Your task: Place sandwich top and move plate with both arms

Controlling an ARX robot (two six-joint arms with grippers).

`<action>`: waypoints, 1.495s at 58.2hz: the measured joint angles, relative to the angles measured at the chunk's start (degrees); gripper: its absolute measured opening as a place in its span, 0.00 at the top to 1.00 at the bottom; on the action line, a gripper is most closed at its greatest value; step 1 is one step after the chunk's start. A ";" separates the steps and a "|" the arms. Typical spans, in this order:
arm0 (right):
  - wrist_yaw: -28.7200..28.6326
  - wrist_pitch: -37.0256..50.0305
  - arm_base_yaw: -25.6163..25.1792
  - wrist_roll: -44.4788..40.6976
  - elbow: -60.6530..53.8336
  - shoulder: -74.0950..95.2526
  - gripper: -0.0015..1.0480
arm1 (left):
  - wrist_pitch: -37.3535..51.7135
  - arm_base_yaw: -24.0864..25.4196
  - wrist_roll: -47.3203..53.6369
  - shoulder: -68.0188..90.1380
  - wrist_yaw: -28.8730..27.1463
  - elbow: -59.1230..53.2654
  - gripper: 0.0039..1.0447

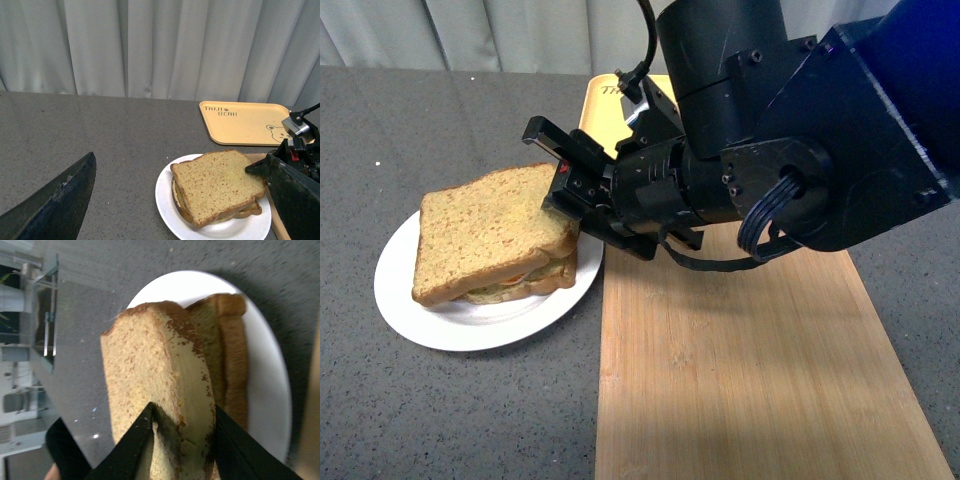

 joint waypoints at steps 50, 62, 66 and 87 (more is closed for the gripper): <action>38.99 51.17 -17.33 -43.67 -53.79 -38.73 0.99 | -0.04 0.00 0.00 -0.22 -0.20 0.00 0.06; 35.41 43.89 -21.49 -43.93 -59.30 -50.23 0.99 | -0.04 0.00 0.00 -0.17 0.02 0.00 0.06; 33.70 40.30 -22.67 -43.95 -60.78 -55.65 0.99 | -0.04 0.00 0.00 -0.20 0.00 0.00 0.06; 26.32 19.87 -29.24 -43.98 -62.88 -78.60 0.99 | -0.04 0.00 0.00 -0.17 0.00 0.00 0.06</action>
